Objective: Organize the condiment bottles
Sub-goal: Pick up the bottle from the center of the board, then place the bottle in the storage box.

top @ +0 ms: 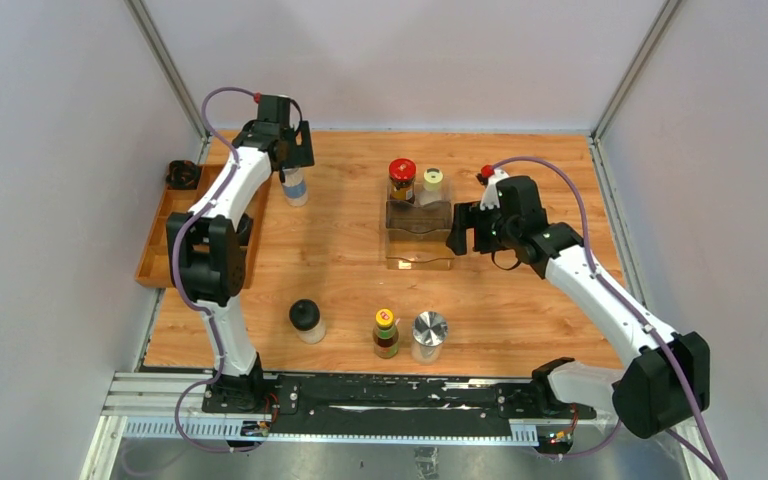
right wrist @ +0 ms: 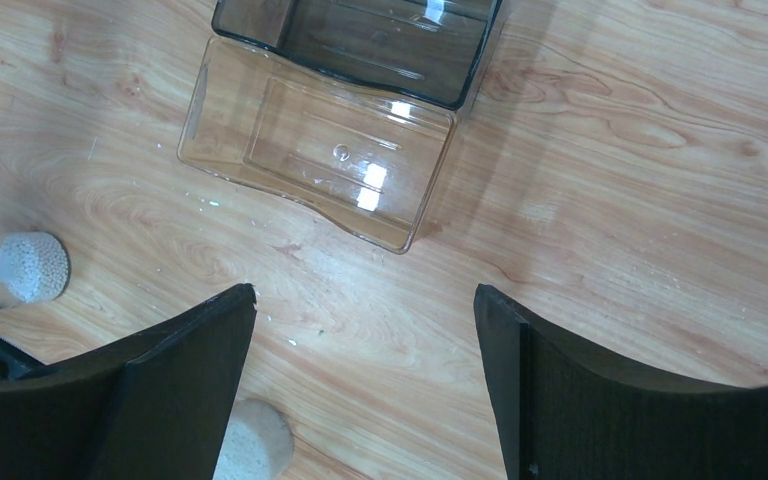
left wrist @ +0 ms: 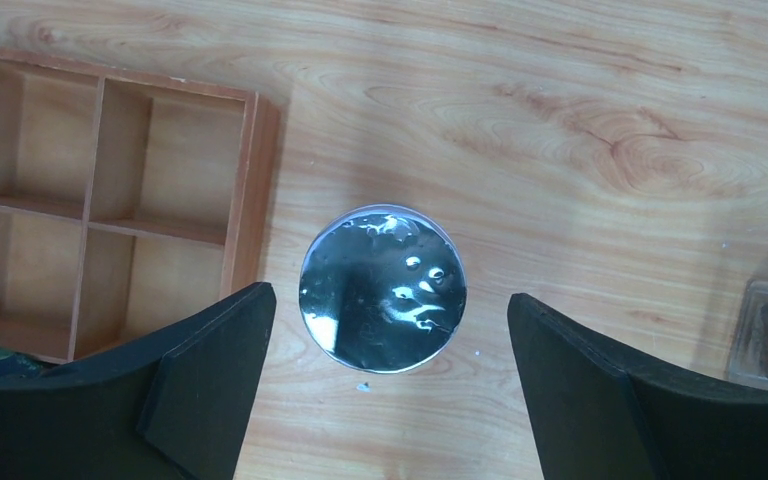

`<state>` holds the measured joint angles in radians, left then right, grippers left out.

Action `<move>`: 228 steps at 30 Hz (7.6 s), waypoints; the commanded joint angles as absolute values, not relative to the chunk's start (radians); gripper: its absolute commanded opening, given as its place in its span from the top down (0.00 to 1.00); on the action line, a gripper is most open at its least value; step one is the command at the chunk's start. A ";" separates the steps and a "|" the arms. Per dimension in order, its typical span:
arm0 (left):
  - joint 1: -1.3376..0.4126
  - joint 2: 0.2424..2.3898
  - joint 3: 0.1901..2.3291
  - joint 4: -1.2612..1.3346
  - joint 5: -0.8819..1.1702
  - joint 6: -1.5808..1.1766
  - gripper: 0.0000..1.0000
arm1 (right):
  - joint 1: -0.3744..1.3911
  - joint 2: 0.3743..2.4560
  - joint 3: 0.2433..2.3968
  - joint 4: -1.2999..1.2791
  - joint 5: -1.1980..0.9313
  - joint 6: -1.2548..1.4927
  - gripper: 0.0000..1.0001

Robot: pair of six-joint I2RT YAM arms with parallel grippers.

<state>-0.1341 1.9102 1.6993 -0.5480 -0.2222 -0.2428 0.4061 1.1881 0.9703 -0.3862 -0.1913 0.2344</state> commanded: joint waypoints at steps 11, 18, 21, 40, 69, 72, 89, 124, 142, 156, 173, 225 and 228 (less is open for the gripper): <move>-0.130 1.984 1.773 -0.569 -0.255 -0.234 0.16 | 0.415 1.192 0.943 -0.376 -0.205 0.222 0.15; -0.131 1.967 1.755 -0.562 -0.229 -0.244 0.27 | 0.415 1.195 0.939 -0.373 -0.209 0.222 0.15; -0.130 1.958 1.754 -0.574 -0.212 -0.248 0.32 | 0.416 1.193 0.936 -0.368 -0.211 0.225 0.15; -0.136 1.810 1.710 -0.664 -0.042 -0.238 0.38 | 0.414 1.150 0.902 -0.362 -0.226 0.249 0.16; -0.407 1.725 2.081 -0.956 -0.066 -0.177 0.35 | 0.416 0.940 0.925 -0.507 -0.188 0.258 0.16; -0.450 1.747 2.141 -0.993 -0.084 -0.172 0.35 | 0.416 0.915 0.920 -0.514 -0.178 0.259 0.16; -0.618 1.878 2.283 -1.034 -0.102 -0.172 0.34 | 0.415 0.837 0.919 -0.577 -0.141 0.252 0.16; -0.663 1.987 2.141 -0.826 -0.065 -0.166 0.36 | 0.414 0.880 0.863 -0.542 -0.127 0.231 0.16; -0.664 1.973 2.049 -0.725 -0.057 -0.160 0.36 | 0.414 0.882 0.833 -0.524 -0.133 0.229 0.16; -0.664 1.973 1.979 -0.691 -0.058 -0.161 0.36 | 0.414 0.885 0.819 -0.512 -0.142 0.230 0.15; -0.664 1.986 1.901 -0.632 -0.055 -0.161 0.36 | 0.414 0.882 0.806 -0.506 -0.147 0.235 0.15; -0.670 1.755 1.743 -0.683 -0.123 -0.203 0.23 | 0.414 0.849 0.824 -0.565 -0.158 0.249 0.15; -0.684 1.654 1.634 -0.681 -0.140 -0.216 0.23 | 0.414 0.818 0.837 -0.610 -0.158 0.247 0.15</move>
